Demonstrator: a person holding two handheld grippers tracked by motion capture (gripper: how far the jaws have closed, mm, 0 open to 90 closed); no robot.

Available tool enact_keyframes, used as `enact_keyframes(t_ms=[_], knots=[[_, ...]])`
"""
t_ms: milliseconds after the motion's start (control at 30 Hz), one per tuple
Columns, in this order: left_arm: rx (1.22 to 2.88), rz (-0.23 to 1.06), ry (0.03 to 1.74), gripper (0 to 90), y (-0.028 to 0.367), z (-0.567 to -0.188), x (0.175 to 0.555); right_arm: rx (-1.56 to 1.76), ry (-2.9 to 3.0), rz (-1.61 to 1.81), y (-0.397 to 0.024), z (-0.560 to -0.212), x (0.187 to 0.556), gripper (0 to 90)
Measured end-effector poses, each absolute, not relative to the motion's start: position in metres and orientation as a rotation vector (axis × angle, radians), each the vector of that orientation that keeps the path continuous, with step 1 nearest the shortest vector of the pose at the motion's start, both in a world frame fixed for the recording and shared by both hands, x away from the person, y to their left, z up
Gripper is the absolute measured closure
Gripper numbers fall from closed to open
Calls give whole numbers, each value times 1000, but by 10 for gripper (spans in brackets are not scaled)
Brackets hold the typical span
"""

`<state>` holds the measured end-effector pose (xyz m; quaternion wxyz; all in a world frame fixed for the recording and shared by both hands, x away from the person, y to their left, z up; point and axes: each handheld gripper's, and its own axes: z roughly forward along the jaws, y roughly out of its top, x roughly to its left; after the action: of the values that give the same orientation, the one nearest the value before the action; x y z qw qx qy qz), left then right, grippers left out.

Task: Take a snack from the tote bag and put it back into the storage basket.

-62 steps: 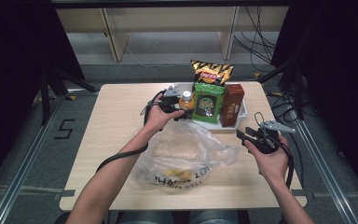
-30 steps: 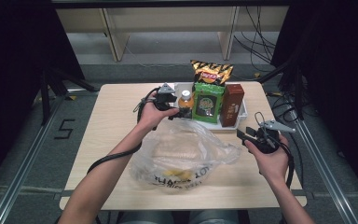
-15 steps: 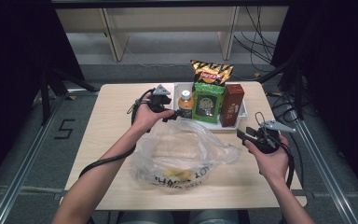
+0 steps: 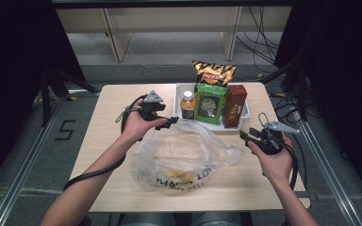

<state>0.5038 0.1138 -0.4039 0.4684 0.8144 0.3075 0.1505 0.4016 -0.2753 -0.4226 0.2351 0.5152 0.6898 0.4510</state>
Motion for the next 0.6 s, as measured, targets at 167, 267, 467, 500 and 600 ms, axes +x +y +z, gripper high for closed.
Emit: enact_keyframes(t_ms=[167,267,467,500,600], knots=[[1960,383,746,212,130,-402,488,1425,1898,1249,-274,-422,401,550],[1942,402,749,216,141,-403,477,1433,1896,1234,-274,-422,401,548],[1918,399,754,221,157,-414,452,1459,1896,1252,-270,-423,399,547],[1918,396,757,221,159,-415,450,1468,1882,1244,-269,-423,400,546],[1918,401,764,221,167,-419,439,1472,1886,1250,-269,-423,399,546]])
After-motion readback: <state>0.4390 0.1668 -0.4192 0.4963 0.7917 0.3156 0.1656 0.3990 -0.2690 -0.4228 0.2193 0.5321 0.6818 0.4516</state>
